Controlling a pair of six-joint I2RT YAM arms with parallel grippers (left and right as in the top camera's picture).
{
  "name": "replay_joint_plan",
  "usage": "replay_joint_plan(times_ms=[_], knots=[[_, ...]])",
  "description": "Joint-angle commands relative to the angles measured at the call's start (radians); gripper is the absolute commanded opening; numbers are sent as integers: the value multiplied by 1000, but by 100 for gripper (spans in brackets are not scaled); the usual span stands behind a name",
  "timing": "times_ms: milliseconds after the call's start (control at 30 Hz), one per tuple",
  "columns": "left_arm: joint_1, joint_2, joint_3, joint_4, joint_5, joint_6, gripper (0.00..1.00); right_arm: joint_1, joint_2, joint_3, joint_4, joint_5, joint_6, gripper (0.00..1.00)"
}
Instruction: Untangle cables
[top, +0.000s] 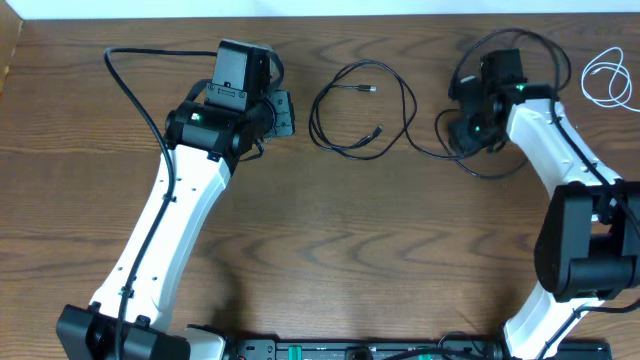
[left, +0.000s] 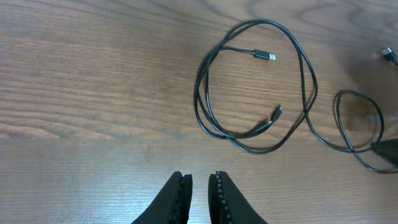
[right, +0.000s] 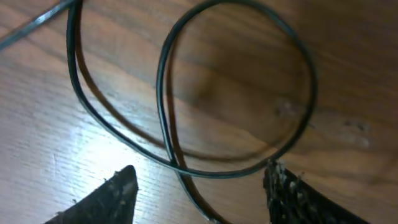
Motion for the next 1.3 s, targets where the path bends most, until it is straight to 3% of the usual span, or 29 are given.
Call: replay_joint_plan(times_ms=[0,167,367,900,1000,1133,1267], knots=[[2,4,4,-2,-5,-2,16,26,-1,-79,90,-14,-133,61],[2,4,4,-2,-6,-2,16,31,9,-130,160,-82,-257,57],[2,4,4,-2,-6,-2,16,33,14,-184,249,-101,-260,57],[2,4,4,-2,-6,-2,16,33,81,-201,250,-163,-308,56],[2,4,4,-2,-6,-2,16,34,96,-203,249,-168,-291,42],[2,4,4,-2,-6,-2,16,34,96,-203,249,-167,-153,2],[2,4,4,-1,-6,-2,16,33,72,-185,237,-170,137,1]])
